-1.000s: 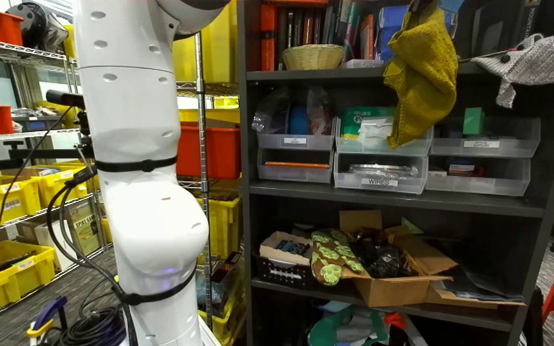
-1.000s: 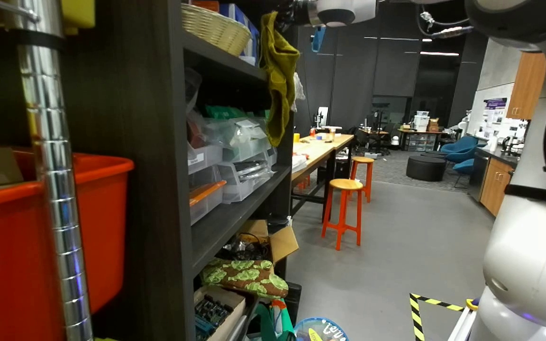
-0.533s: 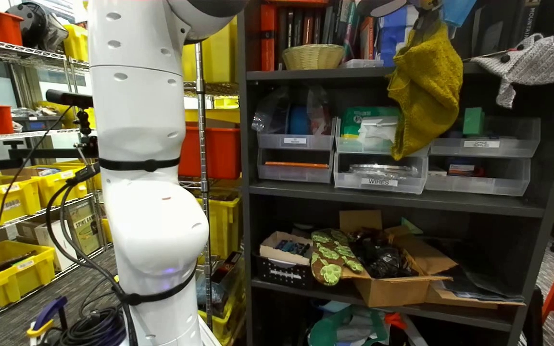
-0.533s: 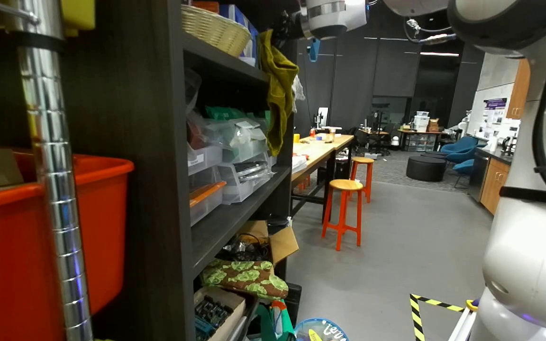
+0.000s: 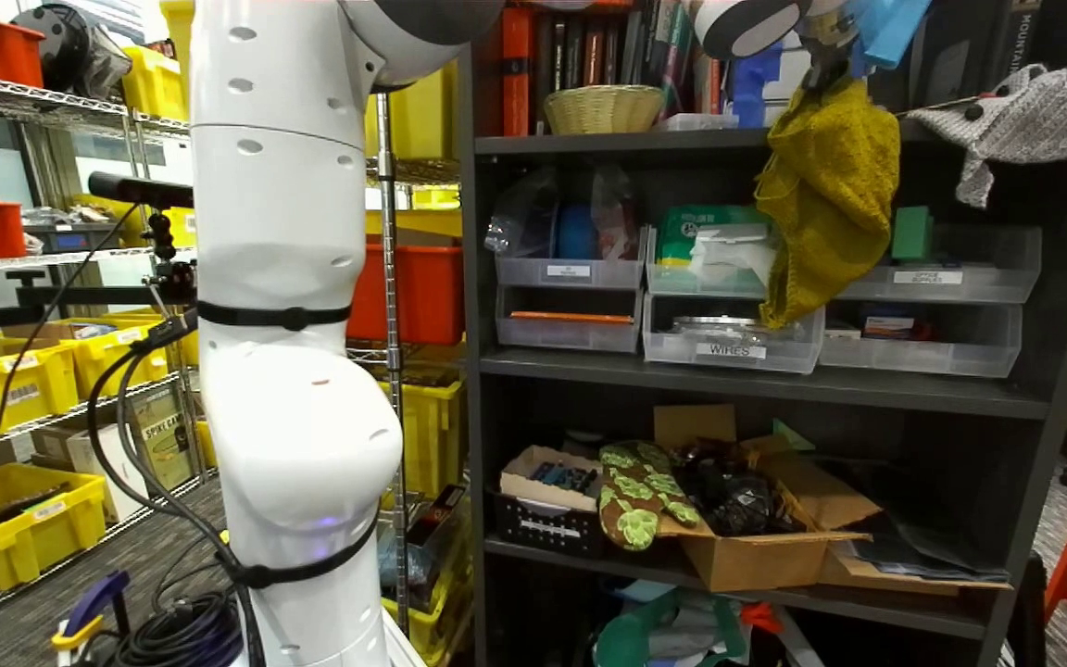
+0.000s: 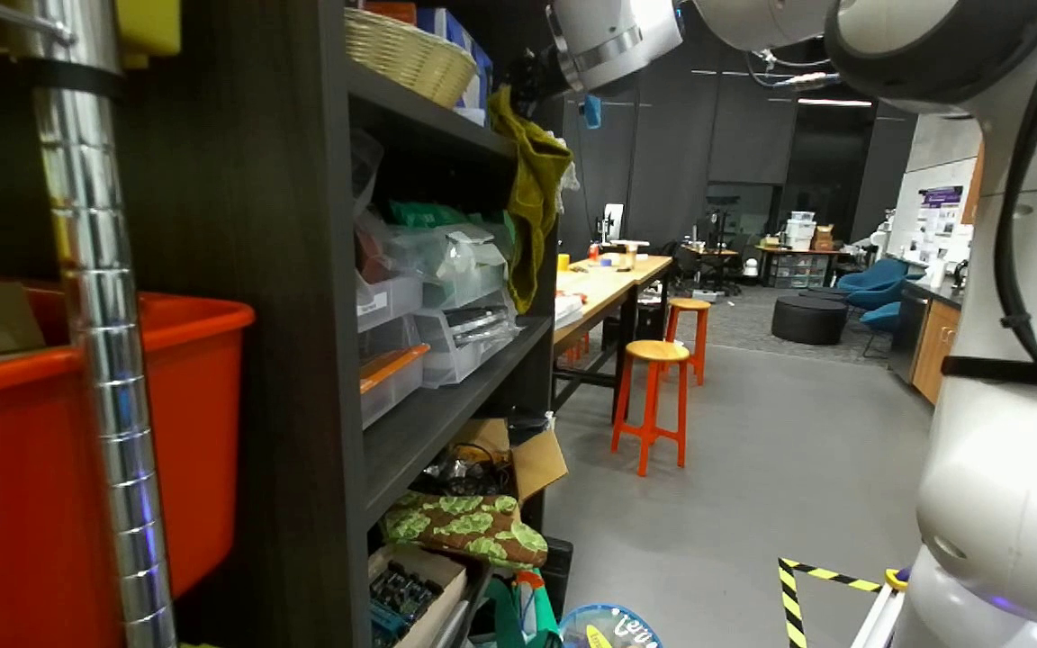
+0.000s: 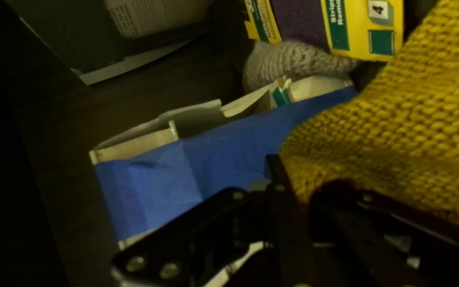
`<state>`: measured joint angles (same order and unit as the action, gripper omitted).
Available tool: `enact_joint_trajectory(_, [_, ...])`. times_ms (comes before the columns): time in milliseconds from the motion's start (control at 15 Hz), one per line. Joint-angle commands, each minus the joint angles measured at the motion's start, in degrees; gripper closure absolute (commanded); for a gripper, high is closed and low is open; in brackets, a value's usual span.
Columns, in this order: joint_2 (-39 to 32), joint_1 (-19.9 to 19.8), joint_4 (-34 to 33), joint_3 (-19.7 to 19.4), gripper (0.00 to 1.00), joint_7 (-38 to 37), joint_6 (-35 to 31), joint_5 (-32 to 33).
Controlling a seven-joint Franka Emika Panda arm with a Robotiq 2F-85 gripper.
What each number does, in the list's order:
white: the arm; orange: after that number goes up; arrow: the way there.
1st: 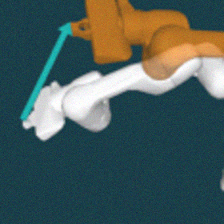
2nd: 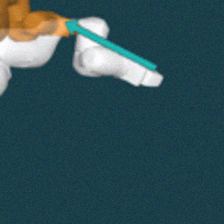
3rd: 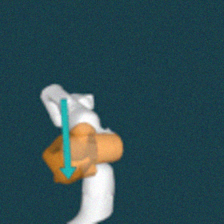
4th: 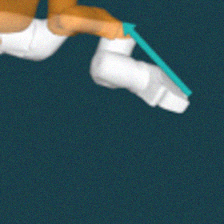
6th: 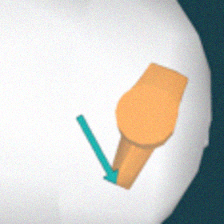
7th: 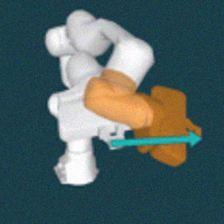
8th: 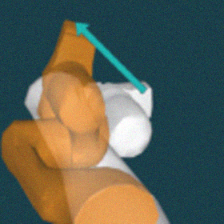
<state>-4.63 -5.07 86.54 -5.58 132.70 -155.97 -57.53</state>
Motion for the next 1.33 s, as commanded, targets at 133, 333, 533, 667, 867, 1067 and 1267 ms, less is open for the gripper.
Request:
enact_joint_trajectory(133, [-0.2, 0.2, 0.2, -0.4, 0.99, -5.7, 2.4, 8.1])
enact_joint_trajectory(333, [-0.4, 0.4, 0.3, -0.3, 0.99, -7.6, 3.3, 11.5])
enact_joint_trajectory(533, [-0.3, 0.5, 0.6, -0.1, 0.99, -9.2, 4.7, 14.4])
enact_joint_trajectory(667, [-0.2, 0.9, 1.4, 0.0, 0.99, -10.4, 4.9, 16.9])
enact_joint_trajectory(867, [0.4, 1.9, 3.3, 0.4, 0.99, -10.7, 3.7, 20.3])
enact_joint_trajectory(1067, [1.7, 2.7, 4.9, 1.0, 0.99, -9.5, 2.2, 21.9])
enact_joint_trajectory(1267, [3.0, 3.4, 6.6, 1.4, 0.99, -8.4, 0.9, 22.8])
